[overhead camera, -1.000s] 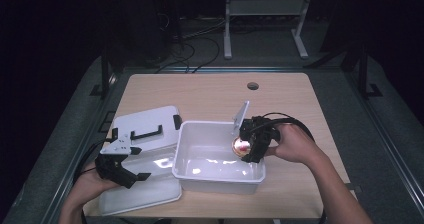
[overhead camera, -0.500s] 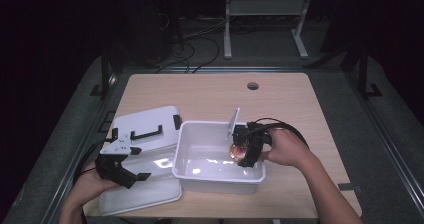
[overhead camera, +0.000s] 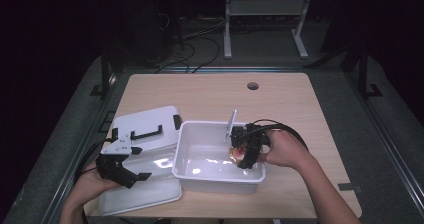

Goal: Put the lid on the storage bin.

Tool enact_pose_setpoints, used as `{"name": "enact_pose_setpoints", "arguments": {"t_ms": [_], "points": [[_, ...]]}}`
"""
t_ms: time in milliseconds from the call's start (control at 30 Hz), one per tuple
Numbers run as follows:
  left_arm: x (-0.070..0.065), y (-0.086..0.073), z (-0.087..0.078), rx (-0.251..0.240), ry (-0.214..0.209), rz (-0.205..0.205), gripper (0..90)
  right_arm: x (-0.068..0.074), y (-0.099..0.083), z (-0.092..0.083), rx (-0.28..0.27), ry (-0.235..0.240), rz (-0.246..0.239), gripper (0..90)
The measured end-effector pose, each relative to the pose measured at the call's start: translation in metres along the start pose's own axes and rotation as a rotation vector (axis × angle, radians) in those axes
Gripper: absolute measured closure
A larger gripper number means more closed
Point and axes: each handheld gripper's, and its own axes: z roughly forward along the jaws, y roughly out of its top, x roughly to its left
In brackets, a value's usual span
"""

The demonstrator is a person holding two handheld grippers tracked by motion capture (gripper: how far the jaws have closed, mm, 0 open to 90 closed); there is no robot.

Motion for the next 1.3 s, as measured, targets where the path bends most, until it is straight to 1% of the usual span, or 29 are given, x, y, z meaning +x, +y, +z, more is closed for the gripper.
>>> {"name": "enact_pose_setpoints", "arguments": {"t_ms": [33, 167, 367, 467, 567, 633, 667, 700, 767, 800, 833, 867, 900, 933, 967, 1000, 1033, 1067, 1100, 1133, 1167, 1200, 1233, 1267, 1300], "points": [[0.000, 0.001, 0.000, 0.002, -0.001, 0.003, 9.9, 0.001, 0.001, 0.002, 0.016, -0.004, 0.002, 19.3], [-0.001, 0.001, 0.001, 0.000, -0.003, 0.005, 9.9, 0.002, 0.003, 0.005, 0.029, 0.001, -0.003, 19.2], [-0.001, 0.001, 0.000, -0.001, -0.003, 0.007, 9.9, 0.002, 0.003, 0.004, 0.024, 0.002, 0.000, 19.4], [-0.001, 0.001, 0.001, 0.000, -0.002, 0.006, 9.9, 0.001, 0.003, -0.002, -0.014, 0.007, 0.010, 19.7], [-0.001, 0.001, 0.000, -0.004, 0.000, 0.010, 9.9, 0.001, 0.001, -0.007, -0.029, 0.001, 0.016, 20.0], [-0.001, 0.002, -0.001, -0.011, -0.001, 0.008, 9.9, 0.002, -0.003, -0.013, -0.051, -0.007, 0.022, 21.0], [-0.001, 0.002, -0.001, -0.012, -0.001, 0.008, 9.9, 0.002, -0.003, -0.013, -0.051, -0.007, 0.022, 21.0], [-0.001, 0.001, -0.001, -0.008, -0.001, 0.008, 9.9, 0.002, -0.004, -0.015, -0.062, -0.010, 0.023, 21.1], [-0.001, 0.001, 0.000, -0.001, -0.001, 0.010, 9.9, 0.002, -0.010, -0.024, -0.102, -0.016, 0.039, 21.6], [-0.001, 0.001, 0.001, 0.003, -0.001, 0.009, 9.9, 0.002, -0.010, -0.024, -0.102, -0.016, 0.039, 21.6], [-0.001, 0.001, 0.001, 0.003, -0.001, 0.009, 9.9, 0.002, -0.014, -0.032, -0.140, -0.030, 0.043, 22.1], [-0.001, 0.001, 0.001, 0.001, 0.000, 0.010, 9.9, 0.002, -0.014, -0.032, -0.140, -0.030, 0.043, 22.1], [-0.002, 0.001, 0.001, -0.001, -0.002, 0.010, 9.9, 0.002, -0.017, -0.035, -0.156, -0.035, 0.047, 22.2], [-0.002, 0.001, 0.001, -0.001, -0.002, 0.010, 9.9, 0.002, -0.023, -0.041, -0.189, -0.043, 0.055, 22.4], [-0.002, 0.001, 0.001, 0.000, -0.002, 0.010, 9.9, 0.002, -0.023, -0.041, -0.189, -0.043, 0.055, 22.4], [-0.002, 0.001, 0.001, 0.002, -0.002, 0.009, 9.9, 0.003, -0.029, -0.048, -0.211, -0.053, 0.071, 22.4], [-0.002, 0.001, 0.001, 0.004, -0.001, 0.010, 9.9, 0.003, -0.029, -0.048, -0.211, -0.053, 0.071, 22.4], [-0.002, 0.001, 0.001, 0.005, -0.001, 0.010, 9.9, 0.004, -0.037, -0.054, -0.229, -0.066, 0.088, 22.4], [-0.002, 0.002, 0.001, 0.005, -0.002, 0.009, 9.9, 0.004, -0.037, -0.054, -0.229, -0.066, 0.088, 22.4], [-0.002, 0.002, 0.001, 0.005, -0.003, 0.009, 9.9, 0.004, -0.046, -0.060, -0.251, -0.078, 0.105, 22.3], [-0.002, 0.002, 0.002, 0.004, -0.004, 0.011, 9.9, 0.004, -0.046, -0.060, -0.251, -0.078, 0.105, 22.3], [-0.002, 0.002, 0.002, 0.006, -0.005, 0.013, 9.9, 0.004, -0.050, -0.062, -0.263, -0.081, 0.117, 22.3], [-0.002, 0.002, 0.002, 0.007, -0.006, 0.013, 9.9, 0.004, -0.060, -0.066, -0.281, -0.087, 0.138, 22.3], [-0.002, 0.002, 0.003, 0.009, -0.006, 0.013, 9.9, 0.004, -0.066, -0.067, -0.289, -0.093, 0.149, 22.2], [-0.002, 0.001, 0.003, 0.011, -0.006, 0.011, 9.9, 0.004, -0.066, -0.067, -0.289, -0.093, 0.149, 22.2]]}}
